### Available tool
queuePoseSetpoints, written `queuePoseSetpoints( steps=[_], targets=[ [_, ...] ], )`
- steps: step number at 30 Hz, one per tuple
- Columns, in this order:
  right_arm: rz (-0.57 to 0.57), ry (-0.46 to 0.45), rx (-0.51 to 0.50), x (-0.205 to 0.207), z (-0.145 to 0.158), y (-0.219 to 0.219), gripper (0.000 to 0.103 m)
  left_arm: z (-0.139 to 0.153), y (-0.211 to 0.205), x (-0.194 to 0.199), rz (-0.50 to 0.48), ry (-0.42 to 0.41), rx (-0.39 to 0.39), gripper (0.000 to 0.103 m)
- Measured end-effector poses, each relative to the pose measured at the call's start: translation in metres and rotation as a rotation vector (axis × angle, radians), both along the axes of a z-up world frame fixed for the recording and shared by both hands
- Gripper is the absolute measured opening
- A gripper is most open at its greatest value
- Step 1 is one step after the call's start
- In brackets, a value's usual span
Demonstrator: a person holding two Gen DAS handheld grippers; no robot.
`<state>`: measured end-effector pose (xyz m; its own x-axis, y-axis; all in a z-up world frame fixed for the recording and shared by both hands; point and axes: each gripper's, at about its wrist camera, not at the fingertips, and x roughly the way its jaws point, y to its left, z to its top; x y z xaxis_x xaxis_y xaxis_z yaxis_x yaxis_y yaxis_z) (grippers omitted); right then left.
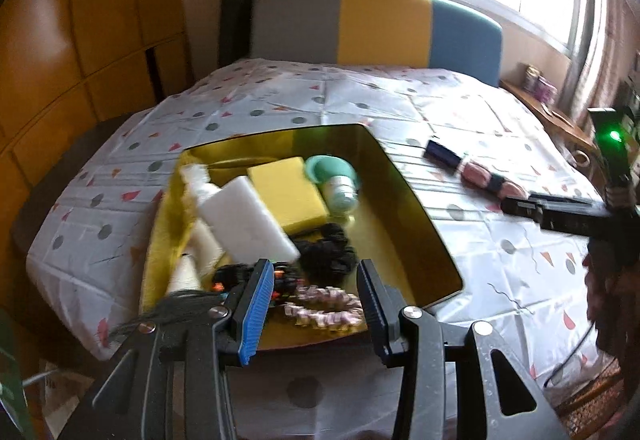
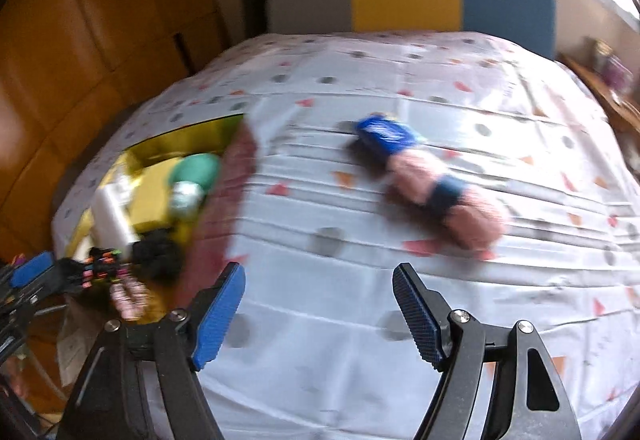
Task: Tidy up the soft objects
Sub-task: 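Grasp the pink towel roll with the right gripper while the left gripper moves to the tissue pack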
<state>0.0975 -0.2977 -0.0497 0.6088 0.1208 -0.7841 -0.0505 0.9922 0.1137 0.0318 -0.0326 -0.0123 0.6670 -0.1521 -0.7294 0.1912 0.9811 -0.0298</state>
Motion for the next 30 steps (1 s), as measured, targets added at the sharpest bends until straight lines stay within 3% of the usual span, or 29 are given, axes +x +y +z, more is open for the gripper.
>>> queuePoseSetpoints(
  steps=[8,13,19,21,22,23,30],
  targets=[
    [-0.073,0.033,-0.074,0.044,-0.001,-0.069,0.086,-0.006,-0.031,0.002,-0.103,0.026,-0.01,0.043],
    [-0.01,0.078,-0.151,0.089,-0.008,-0.074,0.095,-0.011,-0.038,0.008,-0.12,0.06,-0.043,0.043],
    [0.132,0.223,-0.323,0.135,-0.048,-0.052,0.099,-0.011,-0.043,0.018,-0.126,0.076,-0.058,0.043],
    [0.135,0.233,-0.345,0.141,-0.06,-0.052,0.093,-0.008,-0.044,0.021,-0.125,0.073,-0.061,0.043],
    [0.135,0.244,-0.329,0.142,-0.064,-0.053,0.061,-0.007,-0.046,0.023,-0.126,0.071,-0.062,0.043],
    [0.126,0.259,-0.319,0.141,-0.066,-0.055,0.05,-0.005,-0.048,0.024,-0.128,0.069,-0.06,0.043],
    [0.091,0.22,-0.267,0.091,-0.046,-0.066,0.048,0.005,-0.074,0.033,-0.177,0.064,-0.071,0.043]
  ],
)
